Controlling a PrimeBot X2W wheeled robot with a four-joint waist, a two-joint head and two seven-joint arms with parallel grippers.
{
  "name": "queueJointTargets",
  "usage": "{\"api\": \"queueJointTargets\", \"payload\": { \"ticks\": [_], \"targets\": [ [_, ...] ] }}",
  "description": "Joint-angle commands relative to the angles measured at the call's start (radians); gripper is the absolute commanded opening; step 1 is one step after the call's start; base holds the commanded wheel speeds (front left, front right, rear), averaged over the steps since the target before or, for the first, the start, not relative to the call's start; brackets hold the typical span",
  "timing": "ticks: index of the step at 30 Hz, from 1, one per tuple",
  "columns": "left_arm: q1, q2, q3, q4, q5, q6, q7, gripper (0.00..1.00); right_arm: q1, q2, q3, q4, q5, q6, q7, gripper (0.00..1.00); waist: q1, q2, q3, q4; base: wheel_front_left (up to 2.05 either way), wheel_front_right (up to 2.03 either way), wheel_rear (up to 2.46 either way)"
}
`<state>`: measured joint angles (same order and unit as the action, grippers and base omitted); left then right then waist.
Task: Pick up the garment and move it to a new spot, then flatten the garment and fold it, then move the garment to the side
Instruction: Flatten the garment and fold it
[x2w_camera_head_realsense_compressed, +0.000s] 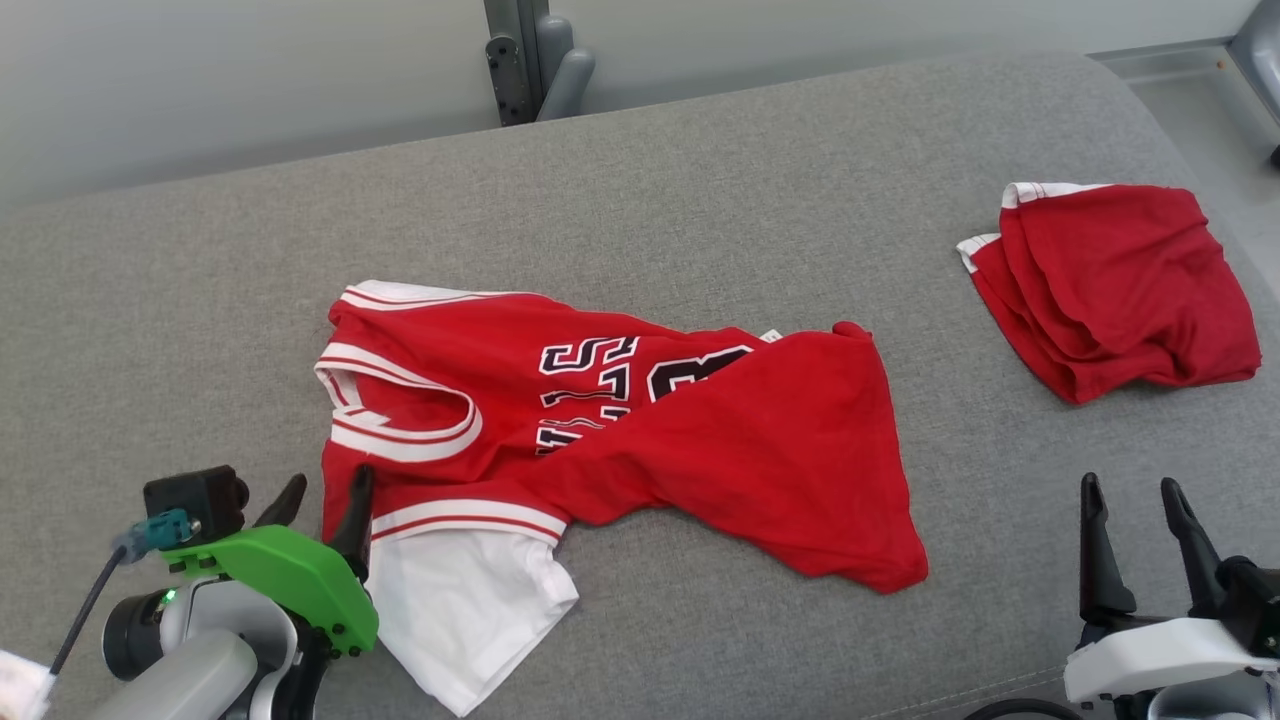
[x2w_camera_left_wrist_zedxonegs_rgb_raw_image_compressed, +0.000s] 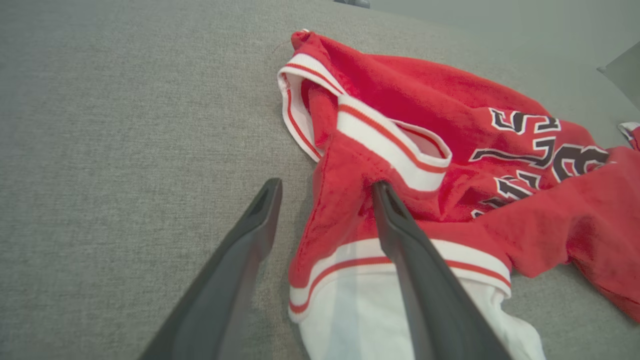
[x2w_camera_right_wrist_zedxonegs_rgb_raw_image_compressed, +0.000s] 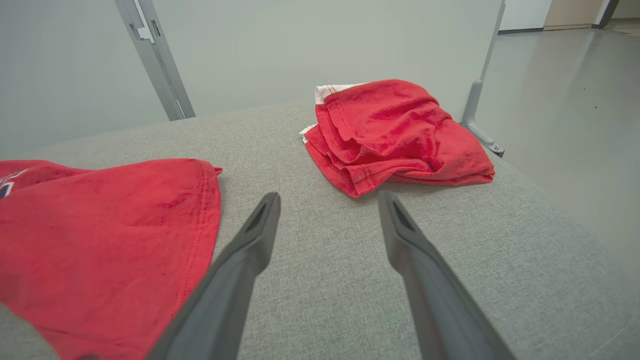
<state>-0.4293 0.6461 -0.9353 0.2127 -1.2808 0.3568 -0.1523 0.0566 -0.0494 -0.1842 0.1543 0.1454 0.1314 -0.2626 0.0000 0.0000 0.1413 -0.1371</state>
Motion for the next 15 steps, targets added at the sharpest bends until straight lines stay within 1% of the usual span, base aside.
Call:
{"api": "queueJointTargets", "payload": {
  "ticks": [1,4,7,8,10,11,12,15],
  "targets": [
    [0.013,0.009,0.009,-0.019,0.020,0.007,-0.025,1.00,0.013,-0.003,-0.010,-0.010,-0.010,-0.002,-0.003,1.00,0.0000,0.0000,-0.013,0.003,0.00,0.00,0.00],
    [0.063,0.037,0.053,-0.092,0.042,0.042,-0.087,1.00,0.021,-0.002,-0.038,-0.042,-0.019,-0.002,-0.003,1.00,0.0000,0.0000,-0.028,0.010,0.00,0.00,0.00],
    [0.122,0.055,0.097,-0.165,0.092,0.085,-0.108,1.00,0.029,-0.002,-0.069,-0.077,-0.029,-0.002,-0.003,1.00,0.0000,0.0000,-0.042,0.023,0.00,0.00,0.00],
    [0.139,0.054,0.117,-0.187,0.111,0.090,-0.112,1.00,0.031,-0.002,-0.078,-0.087,-0.032,-0.002,-0.003,1.00,0.0000,0.0000,-0.047,0.029,0.00,0.00,0.00],
    [0.188,0.031,0.185,-0.218,0.167,0.097,-0.113,1.00,0.039,-0.003,-0.089,-0.103,-0.042,-0.002,-0.003,1.00,0.0000,0.0000,-0.057,0.043,0.00,0.00,0.00],
    [0.218,0.025,0.215,-0.227,0.216,0.099,-0.113,1.00,0.041,-0.005,-0.092,-0.108,-0.047,-0.002,-0.003,1.00,0.0000,0.0000,-0.063,0.048,0.00,0.00,0.00],
    [0.245,0.007,0.246,-0.236,0.257,0.094,-0.113,1.00,0.042,-0.008,-0.095,-0.115,-0.049,-0.002,-0.003,1.00,0.0000,0.0000,-0.068,0.054,0.00,0.00,0.00],
    [0.333,-0.059,0.331,-0.238,0.388,0.050,-0.113,1.00,0.053,-0.013,-0.095,-0.124,-0.057,-0.002,-0.003,1.00,0.0000,0.0000,-0.094,0.077,0.00,0.00,0.00]
  ]
}}
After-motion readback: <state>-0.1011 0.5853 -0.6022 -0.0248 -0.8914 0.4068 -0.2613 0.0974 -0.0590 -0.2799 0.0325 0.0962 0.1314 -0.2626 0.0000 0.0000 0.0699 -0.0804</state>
